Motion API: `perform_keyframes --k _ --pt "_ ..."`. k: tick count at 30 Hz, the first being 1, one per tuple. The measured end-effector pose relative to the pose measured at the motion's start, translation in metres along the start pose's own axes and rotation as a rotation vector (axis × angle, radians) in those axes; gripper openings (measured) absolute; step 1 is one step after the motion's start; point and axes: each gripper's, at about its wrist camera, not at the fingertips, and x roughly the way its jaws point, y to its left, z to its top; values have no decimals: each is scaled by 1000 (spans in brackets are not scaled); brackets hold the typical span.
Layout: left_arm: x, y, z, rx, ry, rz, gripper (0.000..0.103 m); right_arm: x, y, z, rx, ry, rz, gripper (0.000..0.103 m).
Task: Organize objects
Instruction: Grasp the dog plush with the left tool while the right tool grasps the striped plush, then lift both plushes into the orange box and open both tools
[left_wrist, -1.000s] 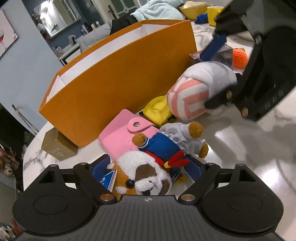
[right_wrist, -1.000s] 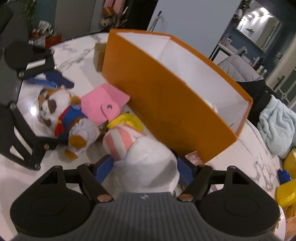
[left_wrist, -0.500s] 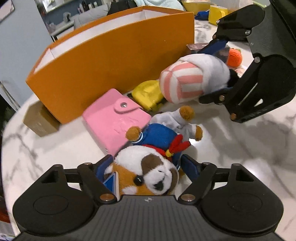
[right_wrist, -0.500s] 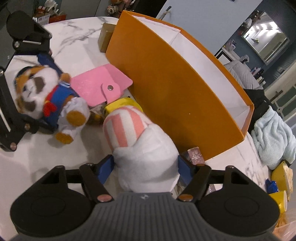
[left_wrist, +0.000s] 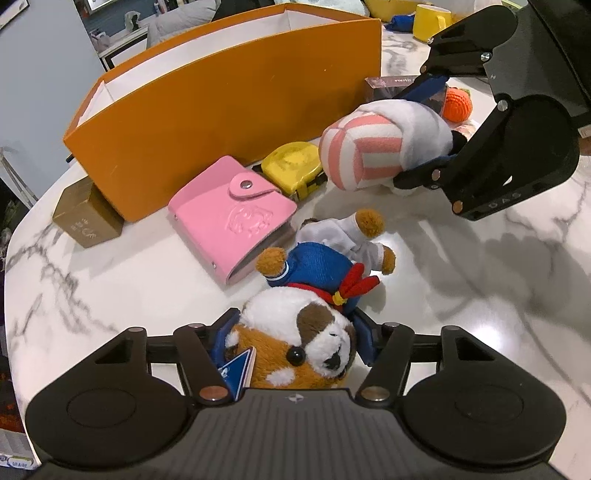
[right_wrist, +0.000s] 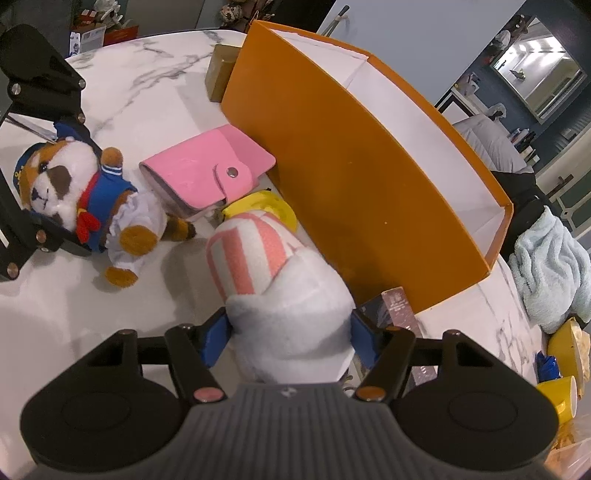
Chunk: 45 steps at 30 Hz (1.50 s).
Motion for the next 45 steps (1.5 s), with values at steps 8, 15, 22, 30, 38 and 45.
perform_keyframes --k 8,15,22,30,38,45 --pt "-6 5 -4 -17 10 12 72 -4 0 1 14 12 30 68" --pt "-22 17 1 -75 -40 22 72 -12 -5 6 62 0 79 68" --pt "-44 31 17 -138 -114 38 71 -27 -25 13 162 -50 129 68" --pt "-67 52 56 -147 -166 59 71 -50 -60 33 309 -147 179 68" --pt "-93 81 114 -144 -264 84 71 -75 -109 64 435 -273 159 68" --pt "-100 110 158 -232 -391 95 71 -82 -151 102 535 -362 120 68"
